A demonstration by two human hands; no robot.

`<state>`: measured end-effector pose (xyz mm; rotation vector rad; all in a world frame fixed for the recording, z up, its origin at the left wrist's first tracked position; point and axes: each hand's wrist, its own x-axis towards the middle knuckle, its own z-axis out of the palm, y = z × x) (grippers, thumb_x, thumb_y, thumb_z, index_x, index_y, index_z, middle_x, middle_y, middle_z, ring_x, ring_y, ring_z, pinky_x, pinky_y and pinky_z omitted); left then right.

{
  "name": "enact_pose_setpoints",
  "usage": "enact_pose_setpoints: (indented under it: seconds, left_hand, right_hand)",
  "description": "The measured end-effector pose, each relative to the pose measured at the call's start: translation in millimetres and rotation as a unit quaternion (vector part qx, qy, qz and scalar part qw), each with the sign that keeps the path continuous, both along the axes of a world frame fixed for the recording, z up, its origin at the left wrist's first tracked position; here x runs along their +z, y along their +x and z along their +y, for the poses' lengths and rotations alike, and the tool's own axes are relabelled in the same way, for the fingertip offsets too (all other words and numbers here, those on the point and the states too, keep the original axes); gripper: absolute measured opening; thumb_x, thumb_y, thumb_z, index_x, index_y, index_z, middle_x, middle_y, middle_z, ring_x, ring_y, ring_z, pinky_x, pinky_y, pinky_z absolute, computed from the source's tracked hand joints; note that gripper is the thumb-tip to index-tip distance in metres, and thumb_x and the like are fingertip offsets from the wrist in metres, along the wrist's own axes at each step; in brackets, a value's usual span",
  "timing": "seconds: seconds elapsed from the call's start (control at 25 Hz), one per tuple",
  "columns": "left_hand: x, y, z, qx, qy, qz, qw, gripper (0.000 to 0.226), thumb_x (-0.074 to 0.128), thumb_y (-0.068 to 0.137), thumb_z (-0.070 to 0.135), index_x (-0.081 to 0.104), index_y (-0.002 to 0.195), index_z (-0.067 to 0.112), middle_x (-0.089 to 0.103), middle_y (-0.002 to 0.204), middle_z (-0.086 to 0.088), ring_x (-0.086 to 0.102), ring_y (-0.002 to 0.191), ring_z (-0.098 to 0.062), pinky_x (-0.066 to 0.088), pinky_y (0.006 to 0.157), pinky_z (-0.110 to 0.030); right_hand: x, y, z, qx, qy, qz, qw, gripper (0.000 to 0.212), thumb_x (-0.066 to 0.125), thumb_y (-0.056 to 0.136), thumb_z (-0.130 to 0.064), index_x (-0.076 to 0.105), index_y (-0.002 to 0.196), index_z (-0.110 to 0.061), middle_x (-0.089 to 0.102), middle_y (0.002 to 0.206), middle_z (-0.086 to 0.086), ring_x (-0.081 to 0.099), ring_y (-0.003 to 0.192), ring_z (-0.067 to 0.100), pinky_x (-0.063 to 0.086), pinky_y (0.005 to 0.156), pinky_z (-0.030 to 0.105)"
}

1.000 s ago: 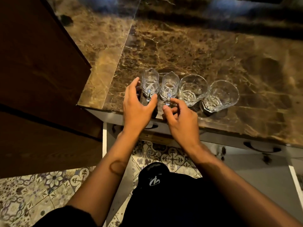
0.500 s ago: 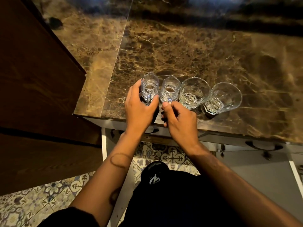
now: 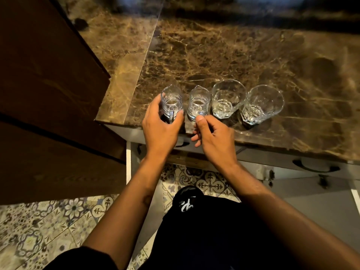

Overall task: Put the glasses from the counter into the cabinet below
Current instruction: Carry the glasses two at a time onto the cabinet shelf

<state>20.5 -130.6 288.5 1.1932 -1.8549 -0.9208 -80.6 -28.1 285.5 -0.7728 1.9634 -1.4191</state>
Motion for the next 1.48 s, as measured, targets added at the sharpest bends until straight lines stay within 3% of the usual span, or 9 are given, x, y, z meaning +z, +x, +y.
enact_pose_setpoints:
  seconds: [0.12,0.28,0.4,0.48,0.6,0.76,0.84,1.12,1.48]
  left_hand:
    - [4.6,11.8,26.8,0.043,-0.003,0.007,0.999,0.052,0.077,0.081,0.031,0.059,0.129,0.021,0.067,0.117,0.008,0.065,0.106,-0.007,0.052,0.094,-0.023]
    - [8.4,26.0,82.3,0.106,0.019,0.016,0.994,0.055,0.079,0.081,0.029,0.059,0.131,0.020,0.067,0.118,0.007,0.064,0.102,-0.001,0.050,0.091,-0.013]
    - [0.7,34.3,123.9,0.118,0.034,0.017,0.992,0.057,0.080,0.079,0.034,0.059,0.131,0.024,0.069,0.119,0.006,0.067,0.107,-0.006,0.056,0.095,-0.033]
    - [-5.6,37.4,153.0,0.122,0.040,0.015,0.992,0.055,0.081,0.079,0.031,0.060,0.129,0.023,0.069,0.119,0.007,0.067,0.108,-0.006,0.056,0.096,-0.035]
    - [-15.7,38.1,200.9,0.121,0.045,0.009,0.992,0.053,0.082,0.079,0.025,0.060,0.127,0.026,0.067,0.118,0.011,0.066,0.107,0.000,0.056,0.096,-0.029]
    - [-35.3,36.5,261.7,0.099,0.094,-0.014,0.991,0.051,0.081,0.081,0.023,0.059,0.127,0.026,0.060,0.107,0.026,0.056,0.099,0.025,0.045,0.083,0.000]
    - [-49.0,34.7,289.2,0.089,0.121,-0.023,0.988,0.048,0.081,0.080,0.021,0.058,0.122,0.028,0.058,0.102,0.029,0.053,0.094,0.029,0.041,0.077,0.004]
    - [-114.1,21.0,325.3,-0.008,0.159,-0.045,0.986,0.048,0.084,0.077,0.020,0.059,0.117,0.030,0.067,0.106,0.021,0.066,0.100,0.006,0.054,0.090,-0.021]
    - [-288.3,-27.8,336.6,-0.092,0.230,-0.075,0.966,0.051,0.083,0.078,0.019,0.058,0.121,0.030,0.066,0.106,0.023,0.064,0.095,0.014,0.059,0.090,-0.031]
  right_hand:
    - [-0.1,3.4,21.6,0.030,-0.010,0.010,0.999,0.035,0.051,0.104,-0.034,0.066,0.087,-0.006,0.070,0.074,0.009,0.073,0.063,0.016,0.061,0.056,0.036]
    - [0.6,2.7,67.9,0.077,-0.022,0.022,0.997,0.033,0.053,0.103,-0.035,0.067,0.086,-0.011,0.070,0.071,0.007,0.073,0.062,0.014,0.062,0.060,0.042]
    - [-0.7,1.1,103.9,0.101,-0.019,0.024,0.994,0.032,0.052,0.102,-0.037,0.068,0.085,-0.014,0.070,0.068,0.003,0.073,0.062,0.014,0.062,0.062,0.043]
    - [-3.3,1.1,131.9,0.111,-0.013,0.023,0.993,0.033,0.052,0.102,-0.038,0.069,0.087,-0.014,0.071,0.068,0.003,0.073,0.062,0.014,0.062,0.063,0.040]
    - [-11.7,1.2,178.9,0.118,-0.006,0.027,0.993,0.032,0.051,0.103,-0.036,0.070,0.088,-0.014,0.071,0.071,0.003,0.072,0.063,0.011,0.062,0.062,0.033]
    - [-39.8,8.9,241.7,0.104,0.016,0.002,0.994,0.034,0.049,0.103,-0.039,0.068,0.087,-0.016,0.071,0.072,0.002,0.071,0.064,0.010,0.060,0.062,0.032]
    - [-57.6,11.1,273.3,0.096,0.031,-0.005,0.995,0.035,0.049,0.102,-0.042,0.068,0.087,-0.018,0.071,0.070,0.000,0.070,0.062,0.009,0.059,0.061,0.032]
    - [-133.8,9.4,344.1,0.009,0.085,-0.068,0.994,0.032,0.051,0.103,-0.036,0.066,0.083,-0.016,0.071,0.070,0.003,0.070,0.062,0.014,0.058,0.064,0.042]
    - [-287.3,-10.7,364.5,-0.106,0.115,-0.044,0.987,0.030,0.050,0.104,-0.033,0.068,0.085,-0.019,0.071,0.072,0.002,0.070,0.066,0.017,0.057,0.069,0.048]
